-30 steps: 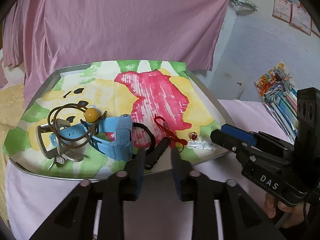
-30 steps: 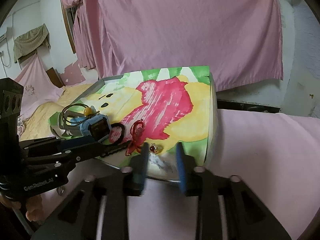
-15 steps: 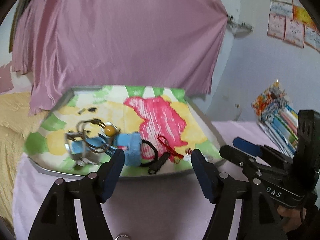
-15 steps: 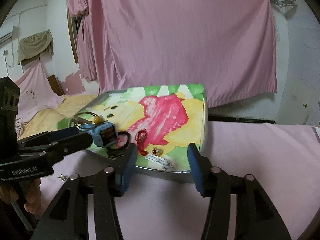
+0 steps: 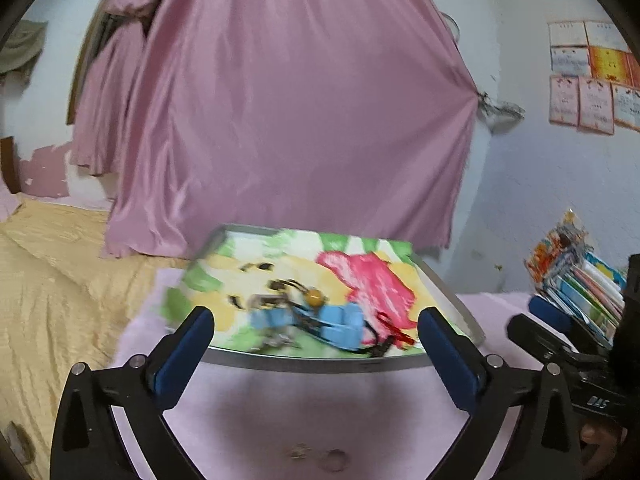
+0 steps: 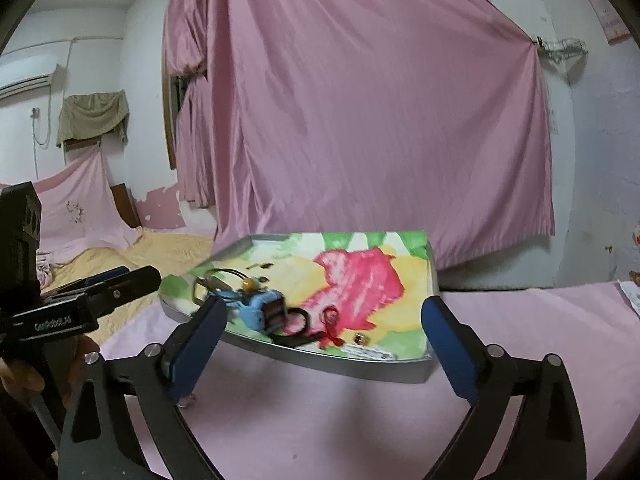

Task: Organize jewelry
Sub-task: 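Move both tools back toward the gold charm and silver ring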

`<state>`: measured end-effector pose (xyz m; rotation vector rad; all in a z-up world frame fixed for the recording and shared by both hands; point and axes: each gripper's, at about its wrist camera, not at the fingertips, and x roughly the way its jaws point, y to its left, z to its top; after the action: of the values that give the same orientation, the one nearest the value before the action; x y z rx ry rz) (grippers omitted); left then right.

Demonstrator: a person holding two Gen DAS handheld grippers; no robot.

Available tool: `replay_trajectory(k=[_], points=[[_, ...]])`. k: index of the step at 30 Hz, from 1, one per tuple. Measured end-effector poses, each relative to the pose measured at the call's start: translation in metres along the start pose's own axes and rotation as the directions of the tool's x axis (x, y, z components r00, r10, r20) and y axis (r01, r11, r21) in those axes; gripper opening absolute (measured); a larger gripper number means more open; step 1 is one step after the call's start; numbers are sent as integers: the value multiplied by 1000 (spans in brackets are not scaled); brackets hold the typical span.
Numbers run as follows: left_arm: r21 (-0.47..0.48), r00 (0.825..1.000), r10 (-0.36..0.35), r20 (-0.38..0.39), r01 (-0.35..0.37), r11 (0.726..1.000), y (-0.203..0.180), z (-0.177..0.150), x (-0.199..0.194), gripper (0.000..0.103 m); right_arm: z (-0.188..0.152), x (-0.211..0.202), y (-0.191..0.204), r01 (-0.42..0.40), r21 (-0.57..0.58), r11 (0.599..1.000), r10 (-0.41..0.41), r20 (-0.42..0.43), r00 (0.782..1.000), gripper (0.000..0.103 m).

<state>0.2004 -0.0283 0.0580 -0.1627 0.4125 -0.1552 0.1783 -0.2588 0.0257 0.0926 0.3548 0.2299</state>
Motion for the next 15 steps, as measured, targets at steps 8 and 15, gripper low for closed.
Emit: replay_trajectory(k=[8, 15], points=[[0, 996, 76, 47, -76, 997, 35, -6, -28, 102, -2, -16, 26, -23, -45, 999, 25, 43, 999, 101], [0, 992, 90, 86, -90, 996, 50, -17, -47, 102, -5, -26, 46, -56, -79, 995, 61, 63, 996, 101]])
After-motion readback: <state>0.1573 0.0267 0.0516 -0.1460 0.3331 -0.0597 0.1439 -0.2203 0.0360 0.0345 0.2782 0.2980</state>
